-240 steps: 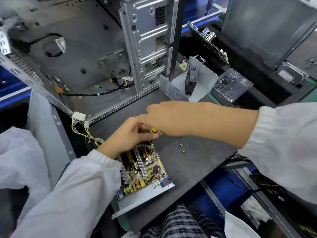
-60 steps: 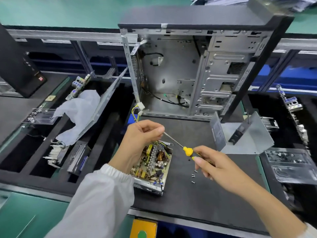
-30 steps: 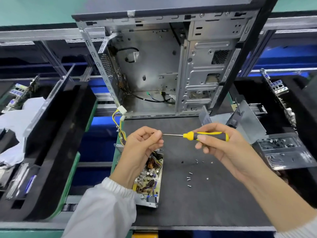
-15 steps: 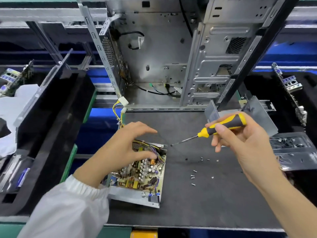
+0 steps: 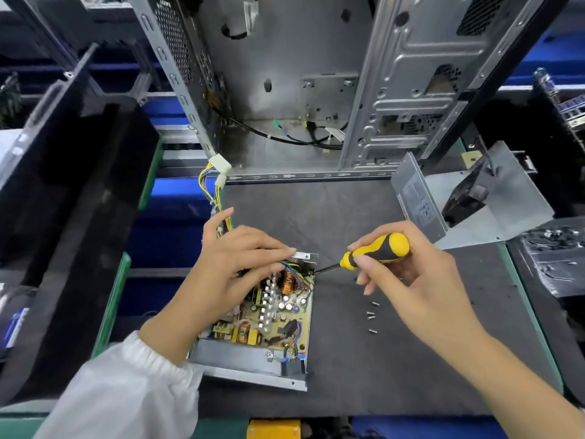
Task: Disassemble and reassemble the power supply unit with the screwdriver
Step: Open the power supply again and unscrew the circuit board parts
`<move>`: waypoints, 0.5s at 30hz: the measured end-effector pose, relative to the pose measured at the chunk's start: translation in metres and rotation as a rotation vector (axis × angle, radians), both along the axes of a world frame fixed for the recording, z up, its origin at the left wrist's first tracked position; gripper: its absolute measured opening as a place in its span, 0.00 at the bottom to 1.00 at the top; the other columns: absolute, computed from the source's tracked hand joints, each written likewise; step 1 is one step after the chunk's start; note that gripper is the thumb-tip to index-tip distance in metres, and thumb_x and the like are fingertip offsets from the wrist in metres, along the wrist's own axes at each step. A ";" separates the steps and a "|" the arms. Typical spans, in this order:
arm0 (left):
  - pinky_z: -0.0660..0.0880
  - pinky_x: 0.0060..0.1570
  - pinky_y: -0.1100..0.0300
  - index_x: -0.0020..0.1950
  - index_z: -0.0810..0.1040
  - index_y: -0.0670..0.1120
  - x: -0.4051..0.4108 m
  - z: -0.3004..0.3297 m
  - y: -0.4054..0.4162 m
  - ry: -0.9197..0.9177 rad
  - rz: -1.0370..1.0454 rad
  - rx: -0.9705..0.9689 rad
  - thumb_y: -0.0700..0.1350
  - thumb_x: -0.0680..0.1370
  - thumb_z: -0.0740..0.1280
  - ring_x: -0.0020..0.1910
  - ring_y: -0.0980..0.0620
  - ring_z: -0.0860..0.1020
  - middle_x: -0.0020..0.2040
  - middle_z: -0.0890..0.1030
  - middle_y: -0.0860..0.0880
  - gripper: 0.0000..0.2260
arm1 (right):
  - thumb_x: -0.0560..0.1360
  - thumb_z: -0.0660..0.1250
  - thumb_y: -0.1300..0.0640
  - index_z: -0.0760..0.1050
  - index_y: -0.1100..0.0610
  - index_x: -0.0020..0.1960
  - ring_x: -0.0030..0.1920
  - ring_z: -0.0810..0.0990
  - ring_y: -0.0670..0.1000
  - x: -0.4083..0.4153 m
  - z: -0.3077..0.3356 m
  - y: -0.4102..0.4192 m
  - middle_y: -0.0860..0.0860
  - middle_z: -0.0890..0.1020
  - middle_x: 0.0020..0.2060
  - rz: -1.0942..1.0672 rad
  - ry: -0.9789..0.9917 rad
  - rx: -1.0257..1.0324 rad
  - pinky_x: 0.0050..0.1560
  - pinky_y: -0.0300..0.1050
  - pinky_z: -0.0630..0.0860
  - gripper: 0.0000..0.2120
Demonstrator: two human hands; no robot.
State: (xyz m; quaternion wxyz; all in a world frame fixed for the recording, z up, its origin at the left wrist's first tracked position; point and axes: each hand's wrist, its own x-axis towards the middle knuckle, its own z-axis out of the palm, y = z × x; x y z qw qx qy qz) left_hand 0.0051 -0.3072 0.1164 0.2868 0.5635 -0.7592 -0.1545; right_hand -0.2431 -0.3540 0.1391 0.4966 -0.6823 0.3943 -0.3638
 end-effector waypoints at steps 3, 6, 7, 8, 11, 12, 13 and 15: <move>0.52 0.73 0.40 0.52 0.86 0.52 0.001 -0.001 0.002 0.062 0.016 0.007 0.52 0.77 0.66 0.54 0.61 0.78 0.53 0.83 0.60 0.10 | 0.74 0.68 0.55 0.74 0.51 0.49 0.36 0.81 0.51 0.004 -0.001 -0.001 0.49 0.81 0.41 0.026 0.052 -0.028 0.34 0.37 0.77 0.05; 0.53 0.73 0.39 0.48 0.86 0.52 0.002 0.000 0.001 0.091 0.027 0.034 0.53 0.75 0.68 0.54 0.61 0.79 0.53 0.83 0.60 0.09 | 0.75 0.68 0.57 0.73 0.51 0.49 0.37 0.81 0.51 0.006 -0.002 -0.002 0.48 0.81 0.41 0.050 0.081 -0.040 0.34 0.38 0.78 0.05; 0.53 0.73 0.39 0.48 0.86 0.52 0.002 0.000 0.001 0.091 0.028 0.042 0.54 0.75 0.68 0.54 0.61 0.79 0.53 0.83 0.60 0.09 | 0.75 0.68 0.57 0.73 0.51 0.49 0.37 0.81 0.51 0.007 -0.002 -0.003 0.48 0.81 0.41 0.056 0.087 -0.041 0.34 0.39 0.78 0.05; 0.53 0.73 0.39 0.47 0.86 0.52 0.002 0.000 0.001 0.088 0.030 0.045 0.54 0.75 0.68 0.54 0.62 0.79 0.53 0.83 0.60 0.10 | 0.75 0.68 0.57 0.73 0.51 0.49 0.37 0.81 0.51 0.007 -0.001 -0.003 0.48 0.81 0.41 0.059 0.095 -0.042 0.34 0.38 0.78 0.05; 0.53 0.74 0.40 0.46 0.86 0.51 0.003 -0.001 0.001 0.085 0.034 0.041 0.54 0.75 0.67 0.54 0.63 0.78 0.52 0.83 0.60 0.10 | 0.75 0.69 0.56 0.73 0.50 0.48 0.36 0.81 0.50 0.009 -0.001 -0.005 0.48 0.81 0.39 0.065 0.118 -0.046 0.35 0.36 0.77 0.05; 0.53 0.74 0.40 0.46 0.86 0.51 0.003 -0.001 0.002 0.085 0.035 0.038 0.54 0.75 0.67 0.54 0.63 0.78 0.52 0.83 0.60 0.10 | 0.75 0.69 0.56 0.73 0.50 0.48 0.36 0.81 0.50 0.009 0.000 -0.005 0.48 0.80 0.39 0.069 0.121 -0.050 0.35 0.36 0.76 0.05; 0.53 0.74 0.39 0.46 0.86 0.51 0.003 -0.001 0.002 0.084 0.035 0.036 0.53 0.75 0.67 0.54 0.63 0.78 0.52 0.83 0.60 0.10 | 0.75 0.69 0.56 0.73 0.50 0.48 0.36 0.81 0.50 0.009 0.000 -0.005 0.48 0.80 0.39 0.073 0.124 -0.054 0.35 0.36 0.77 0.05; 0.53 0.73 0.39 0.47 0.86 0.52 0.003 -0.001 0.002 0.083 0.032 0.034 0.53 0.75 0.68 0.54 0.63 0.78 0.52 0.83 0.60 0.09 | 0.75 0.69 0.57 0.72 0.51 0.48 0.36 0.81 0.50 0.010 0.000 -0.006 0.49 0.80 0.40 0.081 0.130 -0.060 0.34 0.38 0.77 0.06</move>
